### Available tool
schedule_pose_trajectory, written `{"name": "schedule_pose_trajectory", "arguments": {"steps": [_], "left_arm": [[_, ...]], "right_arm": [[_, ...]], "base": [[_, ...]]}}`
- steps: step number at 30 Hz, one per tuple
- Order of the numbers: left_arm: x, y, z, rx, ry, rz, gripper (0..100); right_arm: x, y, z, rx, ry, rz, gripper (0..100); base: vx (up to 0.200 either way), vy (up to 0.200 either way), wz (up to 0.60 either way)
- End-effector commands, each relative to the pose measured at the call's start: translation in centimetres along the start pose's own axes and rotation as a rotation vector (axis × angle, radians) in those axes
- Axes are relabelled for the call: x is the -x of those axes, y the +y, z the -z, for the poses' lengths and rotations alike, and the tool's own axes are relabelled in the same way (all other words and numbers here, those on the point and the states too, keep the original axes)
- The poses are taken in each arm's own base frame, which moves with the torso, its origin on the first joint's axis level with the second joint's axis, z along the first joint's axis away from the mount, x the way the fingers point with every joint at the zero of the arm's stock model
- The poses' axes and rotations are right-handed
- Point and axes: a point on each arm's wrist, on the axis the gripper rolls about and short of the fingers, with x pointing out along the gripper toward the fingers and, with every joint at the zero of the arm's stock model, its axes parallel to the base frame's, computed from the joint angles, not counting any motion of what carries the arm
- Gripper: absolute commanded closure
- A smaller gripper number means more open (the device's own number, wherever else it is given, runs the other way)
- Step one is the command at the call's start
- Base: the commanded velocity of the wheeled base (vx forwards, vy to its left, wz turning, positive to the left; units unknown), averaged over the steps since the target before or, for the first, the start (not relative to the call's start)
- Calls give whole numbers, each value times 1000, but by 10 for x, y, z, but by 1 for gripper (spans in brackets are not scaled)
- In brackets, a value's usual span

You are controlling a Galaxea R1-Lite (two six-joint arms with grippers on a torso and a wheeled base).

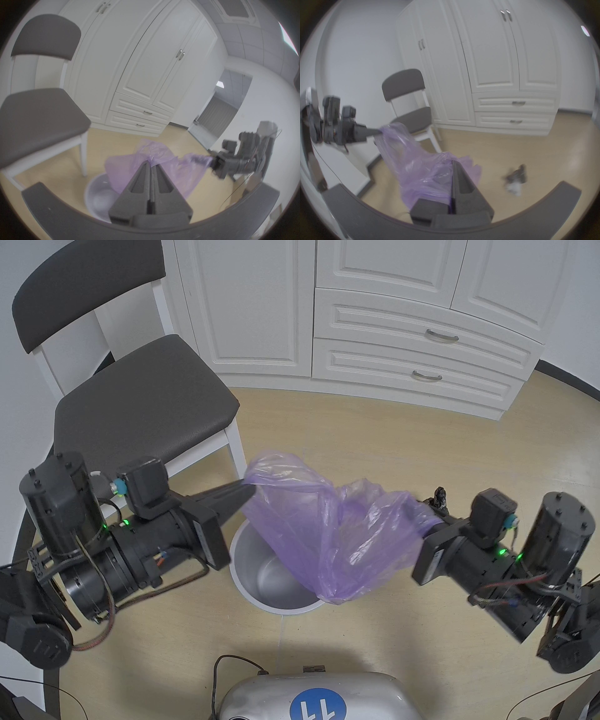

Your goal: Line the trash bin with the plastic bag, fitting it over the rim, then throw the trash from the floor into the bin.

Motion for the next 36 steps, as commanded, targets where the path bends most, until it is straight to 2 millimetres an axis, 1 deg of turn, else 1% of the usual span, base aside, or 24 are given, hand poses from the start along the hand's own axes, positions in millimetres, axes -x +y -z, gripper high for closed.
{"name": "schedule_pose_trajectory", "arguments": {"steps": [1,2,8,11,15,17,21,25,29,32,35,36], "left_arm": [[-14,-40,19,122,14,69,100],[-14,-43,20,130,13,71,100],[-14,-43,20,133,14,68,100],[-19,-42,27,135,36,62,100],[-23,-39,31,133,51,47,100],[-25,-35,33,133,56,32,100],[-30,-27,38,135,70,5,100],[-40,-20,47,146,95,-22,100],[-48,-18,54,175,90,-24,100],[-53,-17,61,177,87,-23,100],[-55,-16,64,177,84,-22,100],[-56,-16,67,175,89,-25,100]], "right_arm": [[-14,51,33,-134,83,-180,100],[-14,51,34,-140,90,-190,100],[-16,55,37,-176,102,-198,100],[-21,58,41,-187,109,-198,100],[-31,54,49,-191,126,-168,100],[-36,49,52,-195,132,-144,100],[-46,45,59,-206,145,-119,100],[-50,46,66,-215,161,-112,100],[-53,43,70,-211,173,-101,100],[-57,41,79,-205,199,-101,100],[-61,40,84,-204,210,-97,100],[-64,40,89,-202,221,-90,100]], "base": [[0,0,0],[0,0,0],[0,0,0],[0,0,0],[0,0,0],[0,0,0],[0,0,0],[0,0,0],[0,0,0],[0,0,0],[0,0,0],[0,0,0]]}}
